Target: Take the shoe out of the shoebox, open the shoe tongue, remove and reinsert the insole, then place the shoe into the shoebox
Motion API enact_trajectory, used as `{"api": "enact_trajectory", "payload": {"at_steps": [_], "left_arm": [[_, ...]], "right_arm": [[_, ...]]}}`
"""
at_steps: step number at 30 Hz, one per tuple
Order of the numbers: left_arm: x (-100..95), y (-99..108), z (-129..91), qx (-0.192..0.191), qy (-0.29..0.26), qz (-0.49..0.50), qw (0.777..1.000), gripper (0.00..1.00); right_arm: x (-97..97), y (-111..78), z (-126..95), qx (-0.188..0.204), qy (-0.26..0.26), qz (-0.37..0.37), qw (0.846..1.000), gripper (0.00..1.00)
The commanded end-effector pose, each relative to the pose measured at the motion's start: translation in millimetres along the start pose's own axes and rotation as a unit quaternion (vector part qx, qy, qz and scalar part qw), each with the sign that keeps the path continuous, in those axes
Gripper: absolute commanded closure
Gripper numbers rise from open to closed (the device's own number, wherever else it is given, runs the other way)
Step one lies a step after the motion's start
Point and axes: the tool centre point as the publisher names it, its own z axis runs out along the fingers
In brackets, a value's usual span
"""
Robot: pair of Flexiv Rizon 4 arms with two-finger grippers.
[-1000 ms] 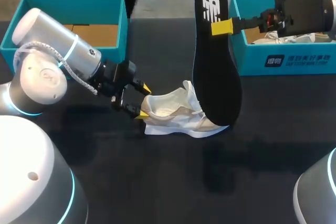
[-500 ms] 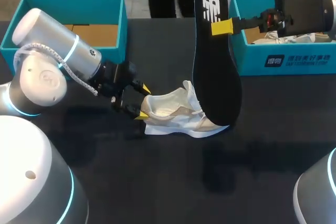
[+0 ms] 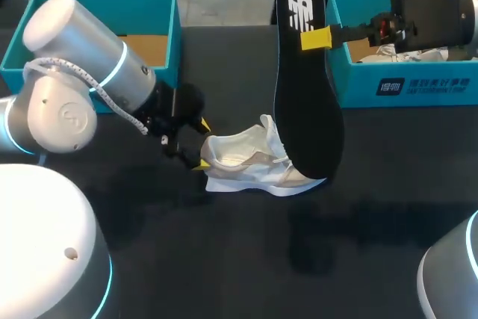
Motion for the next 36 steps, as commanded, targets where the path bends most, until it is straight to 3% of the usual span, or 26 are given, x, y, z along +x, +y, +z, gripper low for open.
{"api": "enact_trajectory", "payload": {"at_steps": [1,19,36], "left_arm": [[0.0,-3.1,-7.4,-0.044,0.0,-0.001,0.999,0.0],[-4.2,-11.6,-10.8,-0.142,0.009,0.005,0.99,0.0],[3.5,-6.7,-6.3,-0.172,0.017,0.0,0.985,0.0]], "right_arm": [[-1.5,2.0,3.1,0.002,0.0,0.001,1.0,1.0],[-1.5,2.0,3.1,0.002,0.0,0.001,1.0,1.0],[-1.5,2.0,3.1,0.002,0.0,0.001,1.0,1.0]]}}
